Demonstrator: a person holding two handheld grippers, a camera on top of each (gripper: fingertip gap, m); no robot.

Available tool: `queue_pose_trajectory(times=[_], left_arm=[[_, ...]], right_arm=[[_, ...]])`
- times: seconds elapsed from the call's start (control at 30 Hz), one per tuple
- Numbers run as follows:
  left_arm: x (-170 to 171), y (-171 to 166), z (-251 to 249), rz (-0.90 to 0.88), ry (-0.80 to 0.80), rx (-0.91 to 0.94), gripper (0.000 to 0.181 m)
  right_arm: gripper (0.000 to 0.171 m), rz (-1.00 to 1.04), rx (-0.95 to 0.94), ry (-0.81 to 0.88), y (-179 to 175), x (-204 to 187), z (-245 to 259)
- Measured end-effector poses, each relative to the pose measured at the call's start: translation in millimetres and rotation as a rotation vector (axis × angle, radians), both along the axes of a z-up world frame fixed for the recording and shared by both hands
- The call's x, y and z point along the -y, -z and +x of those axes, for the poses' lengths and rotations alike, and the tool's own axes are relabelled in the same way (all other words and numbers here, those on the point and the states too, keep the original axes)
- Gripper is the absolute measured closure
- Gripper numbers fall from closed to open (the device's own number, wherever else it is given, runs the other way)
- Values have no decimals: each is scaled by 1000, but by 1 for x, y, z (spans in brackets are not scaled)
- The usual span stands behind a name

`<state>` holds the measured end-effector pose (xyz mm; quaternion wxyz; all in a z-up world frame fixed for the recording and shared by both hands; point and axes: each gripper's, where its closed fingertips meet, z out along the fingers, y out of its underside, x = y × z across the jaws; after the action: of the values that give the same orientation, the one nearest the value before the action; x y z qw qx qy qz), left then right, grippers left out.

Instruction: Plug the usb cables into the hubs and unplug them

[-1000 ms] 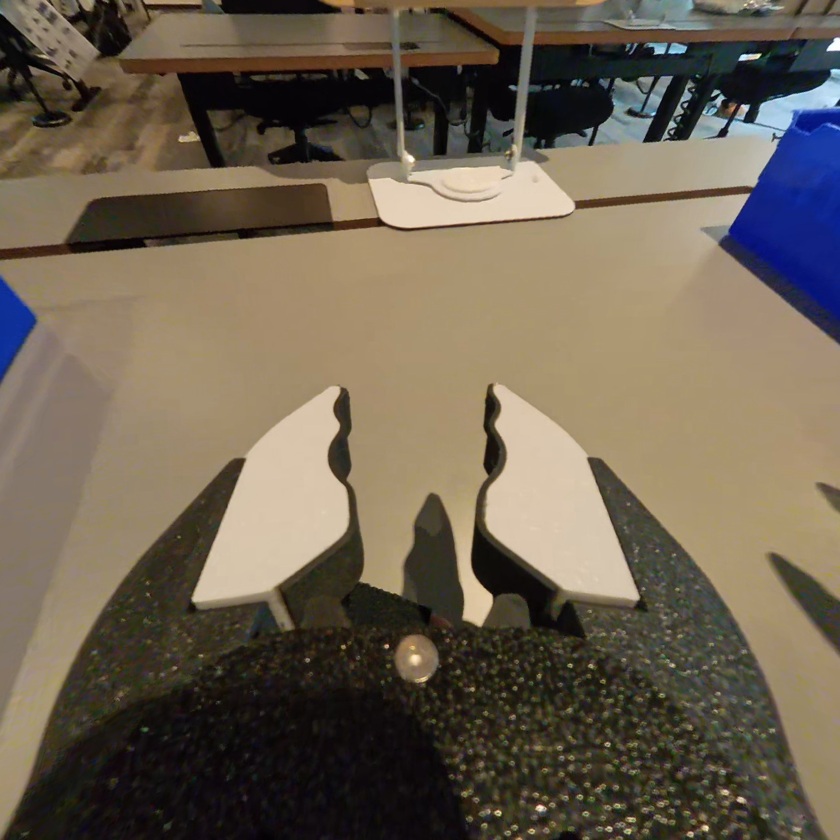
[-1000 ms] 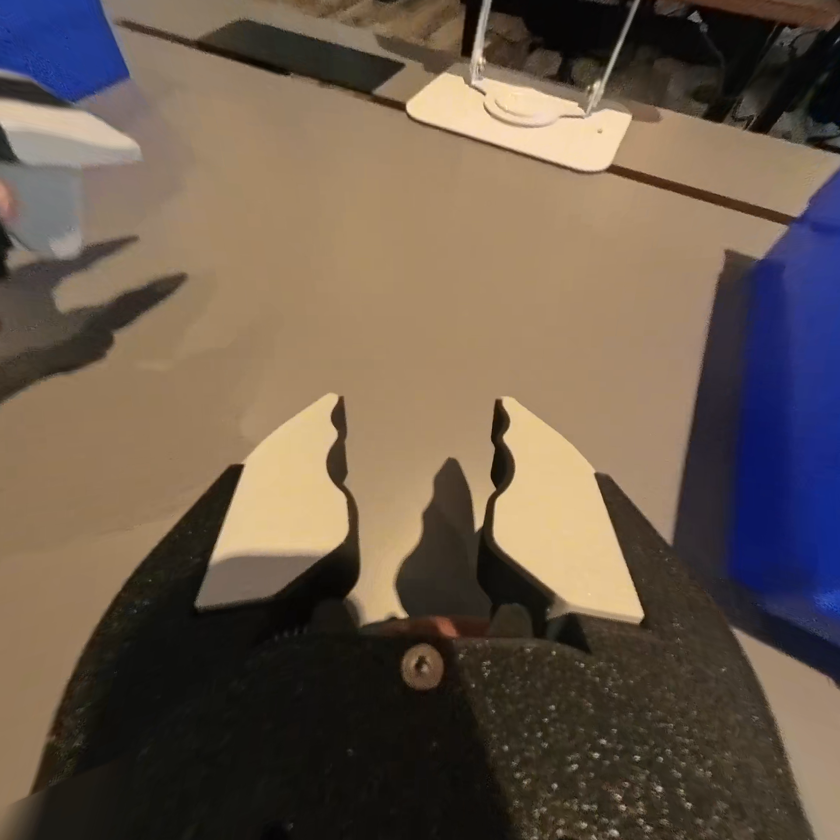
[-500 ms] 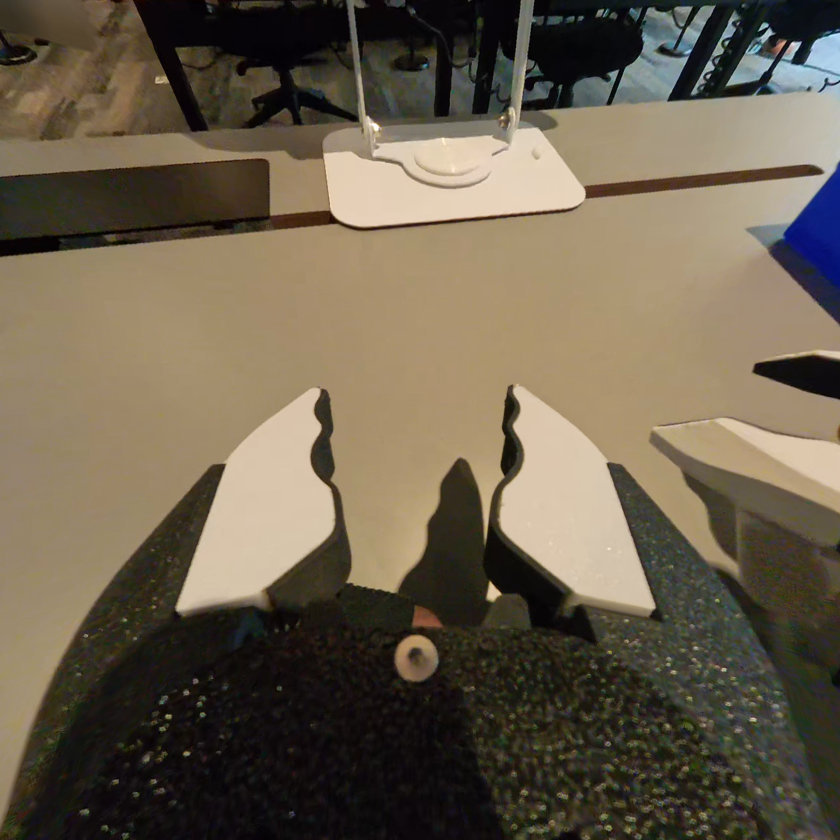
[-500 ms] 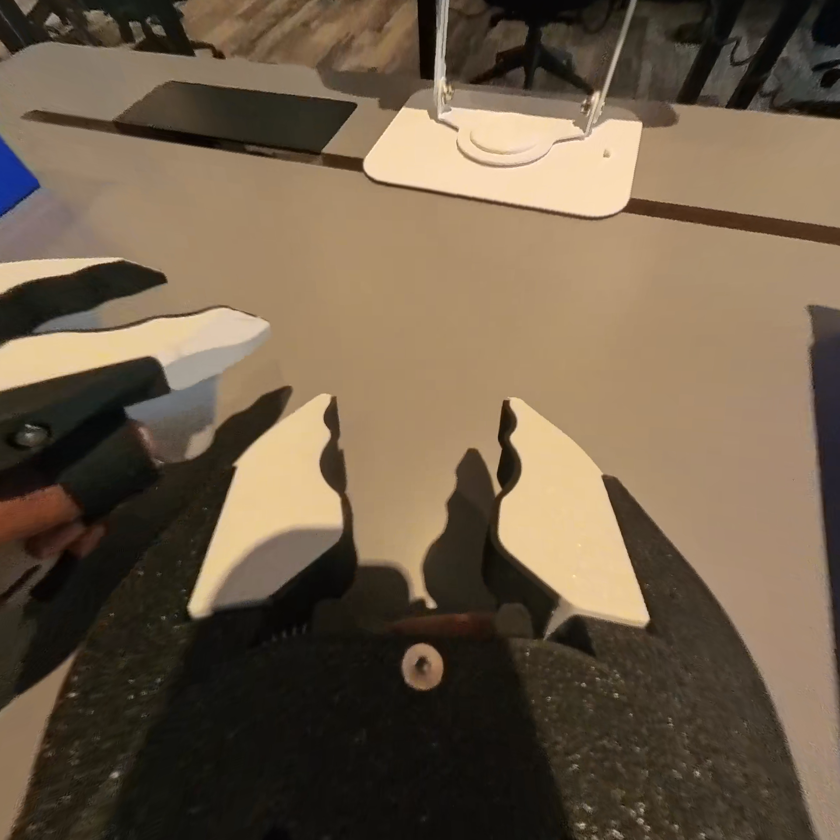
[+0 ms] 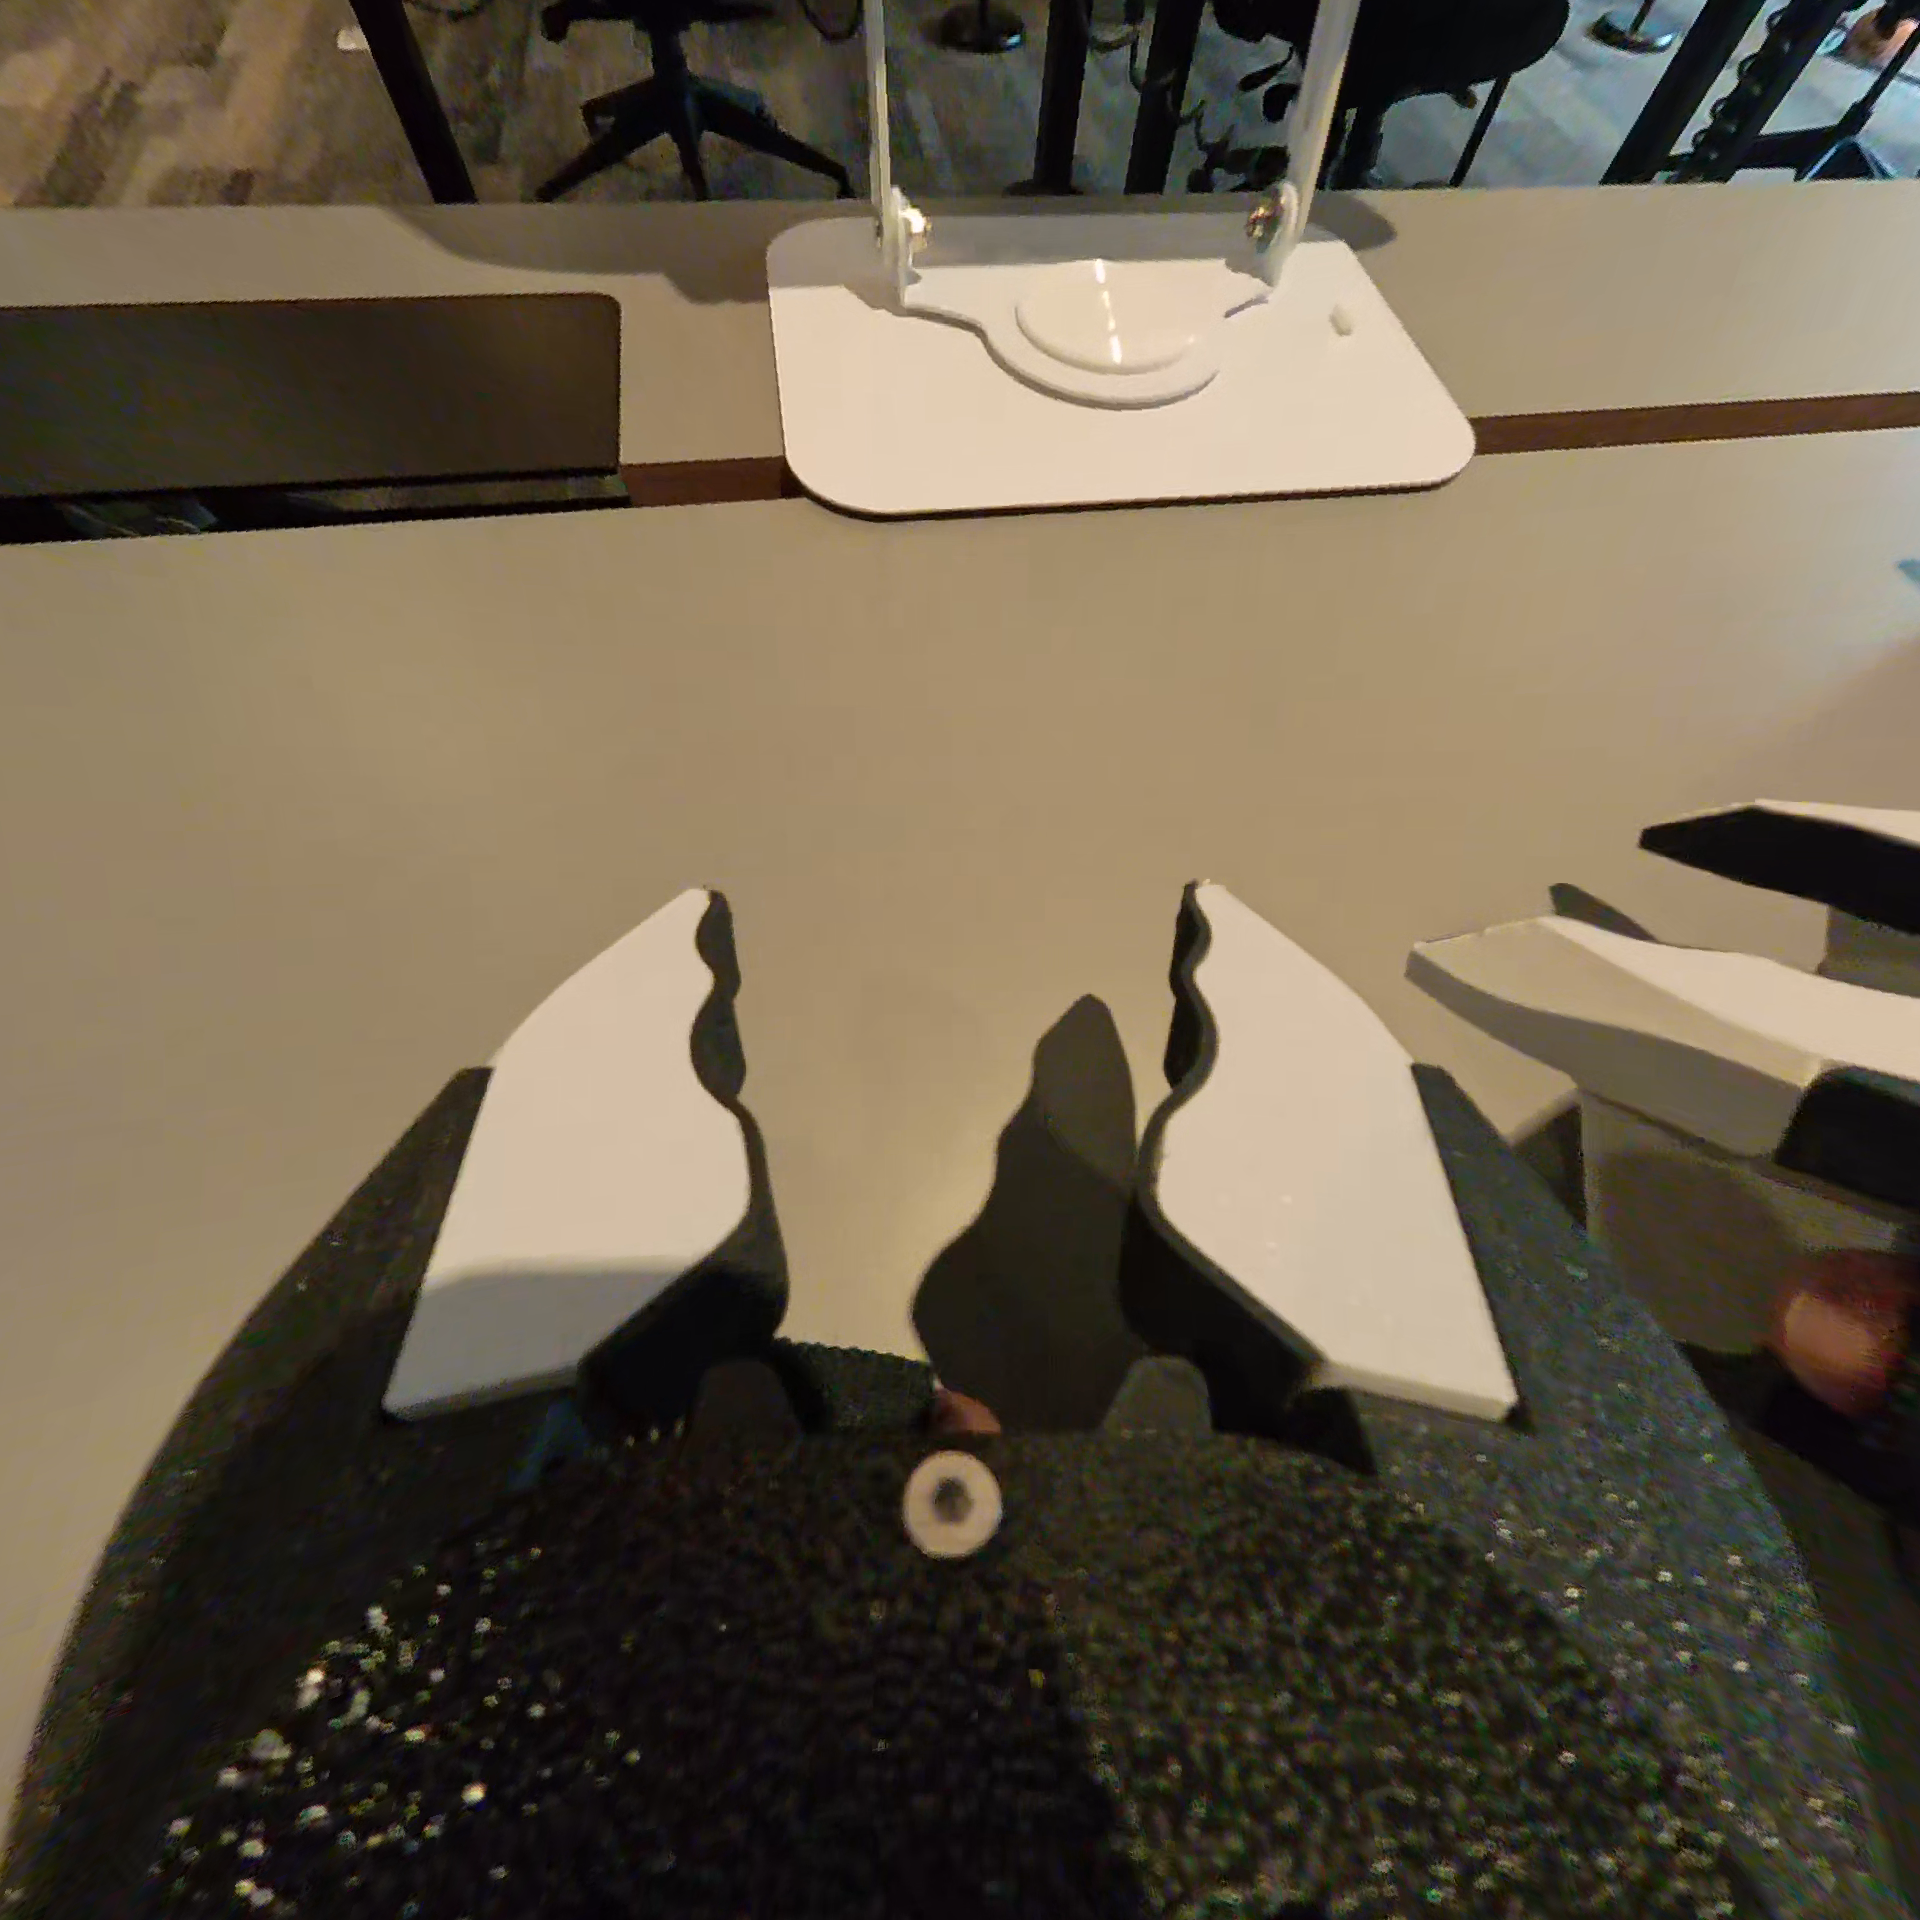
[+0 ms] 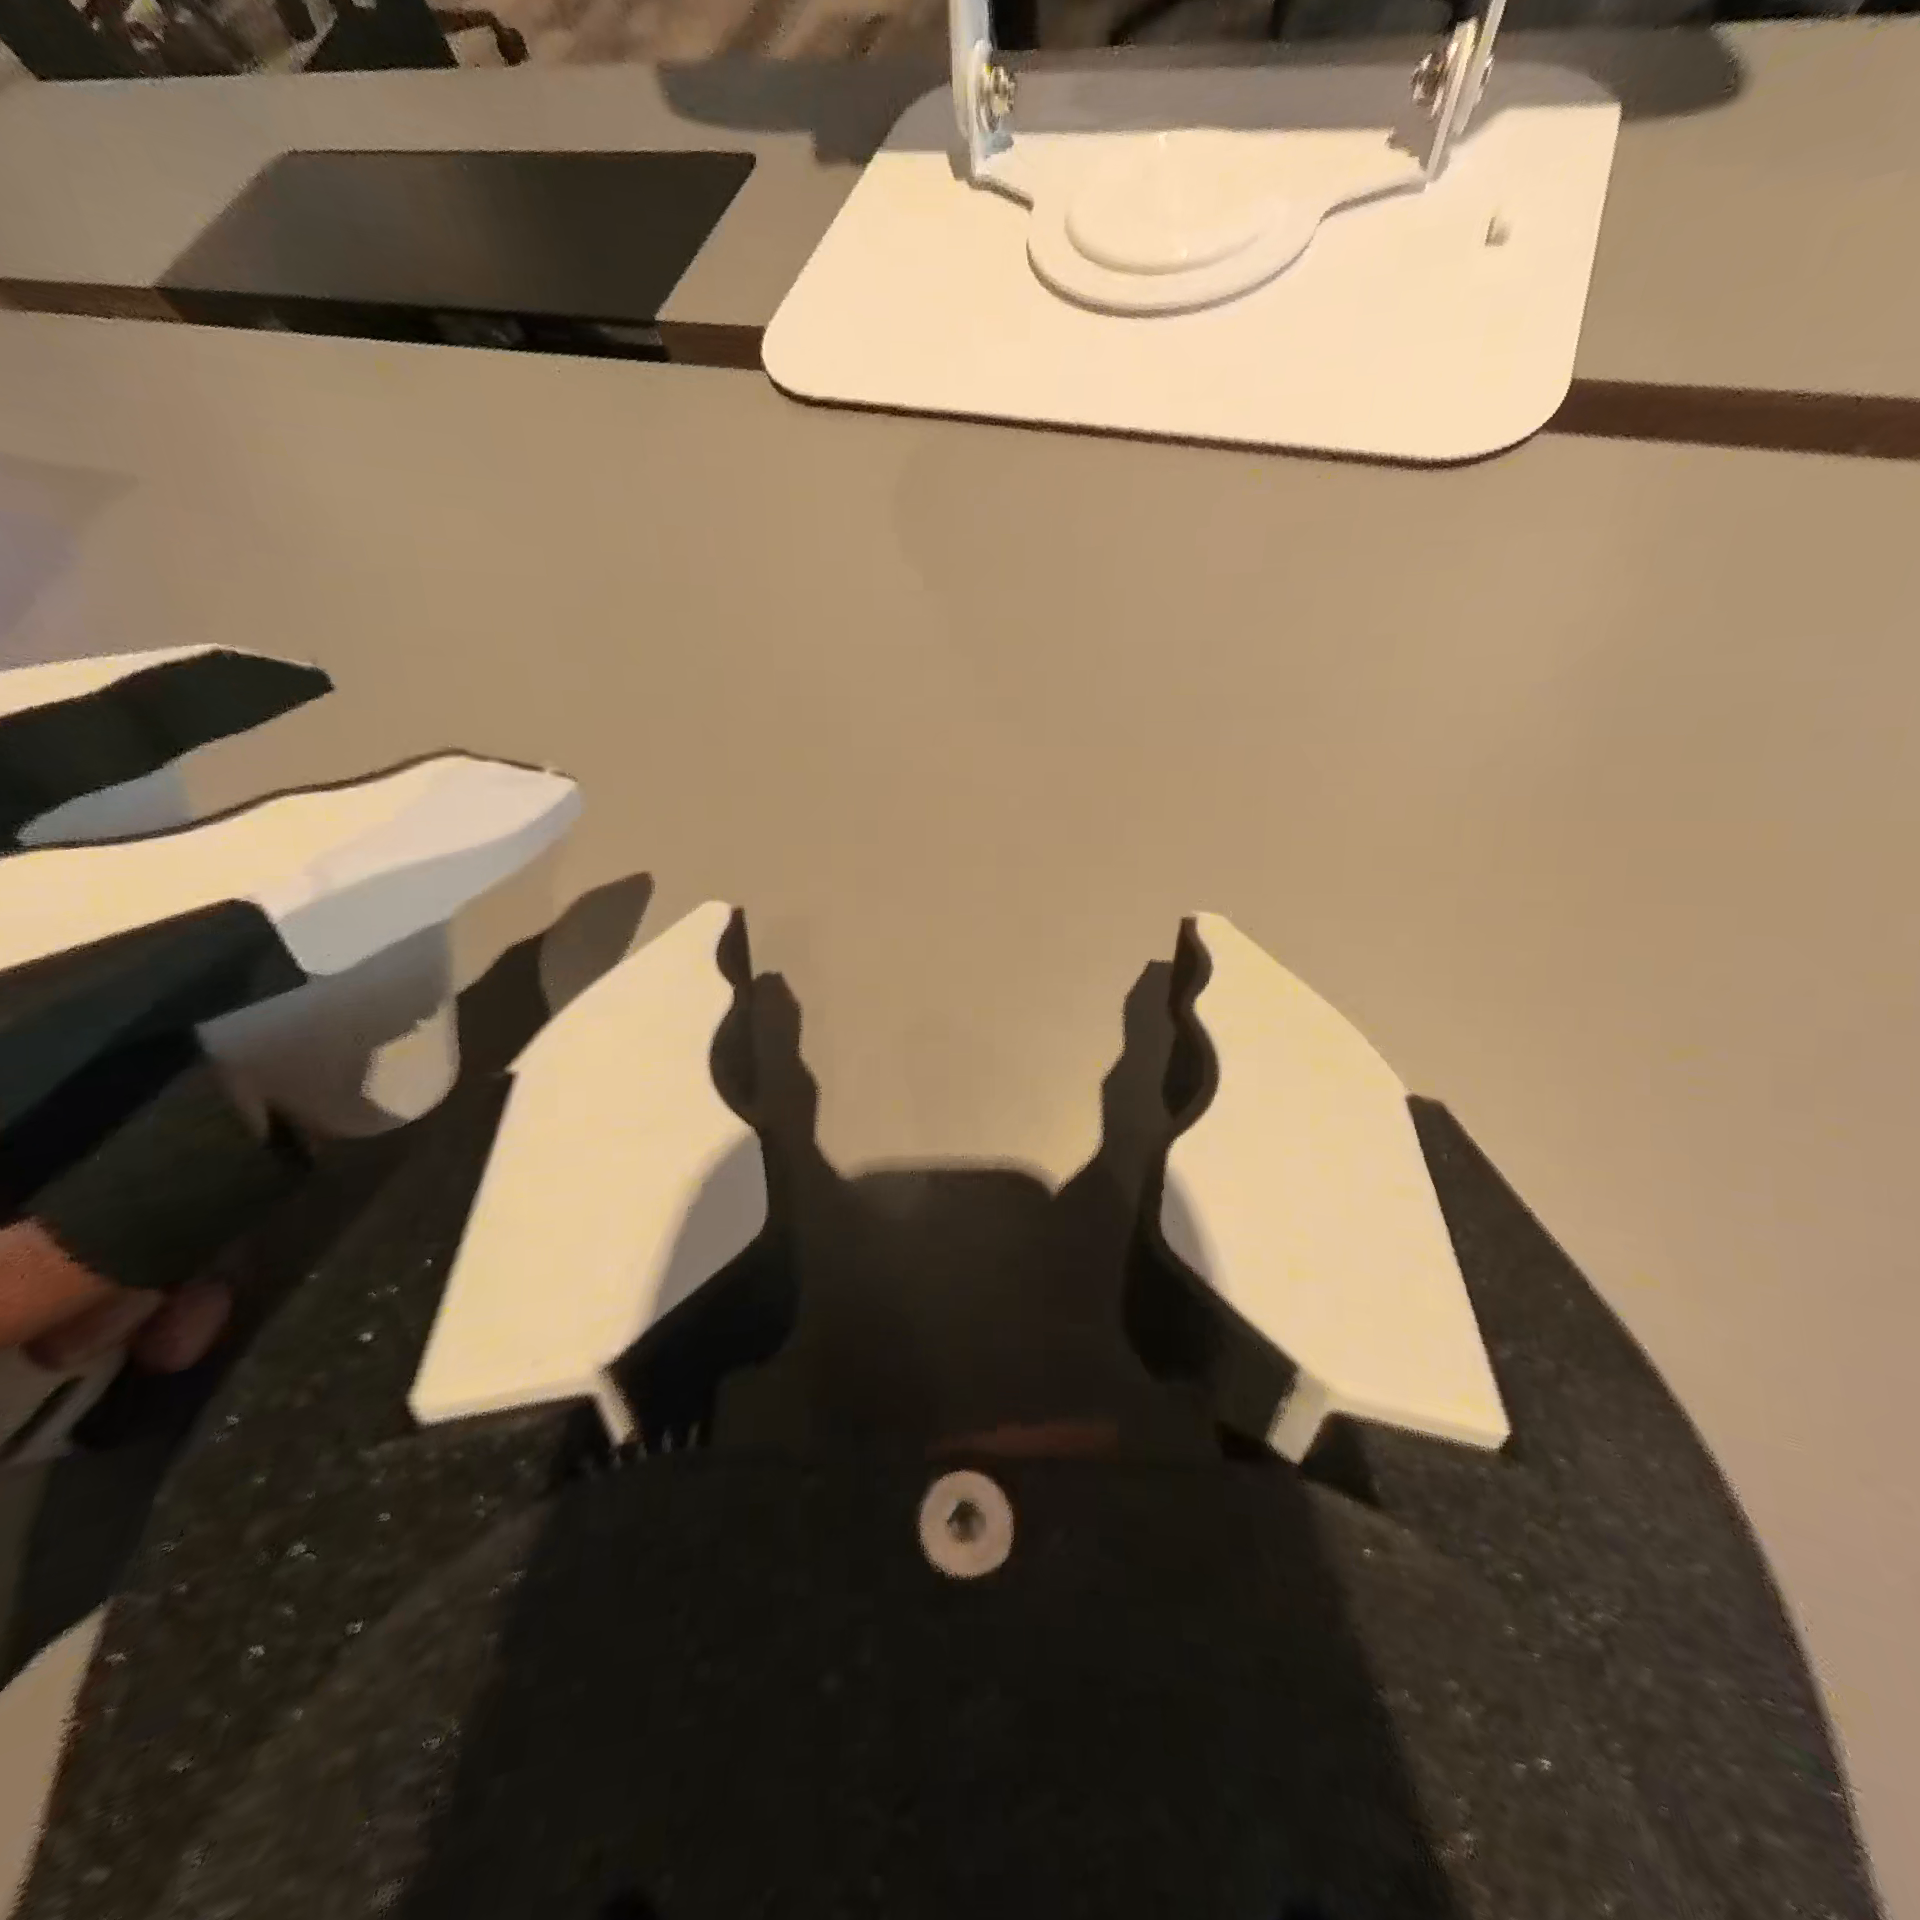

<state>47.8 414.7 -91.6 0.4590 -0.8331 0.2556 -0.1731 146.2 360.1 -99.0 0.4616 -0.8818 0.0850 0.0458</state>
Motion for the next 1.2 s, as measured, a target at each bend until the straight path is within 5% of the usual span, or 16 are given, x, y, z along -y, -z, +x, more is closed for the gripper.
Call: queue_pose_trajectory(times=[1.2], left_arm=[[4, 11, 2, -29, 22, -71, 100]], right_arm=[[101, 169, 61, -59, -20, 7, -14]])
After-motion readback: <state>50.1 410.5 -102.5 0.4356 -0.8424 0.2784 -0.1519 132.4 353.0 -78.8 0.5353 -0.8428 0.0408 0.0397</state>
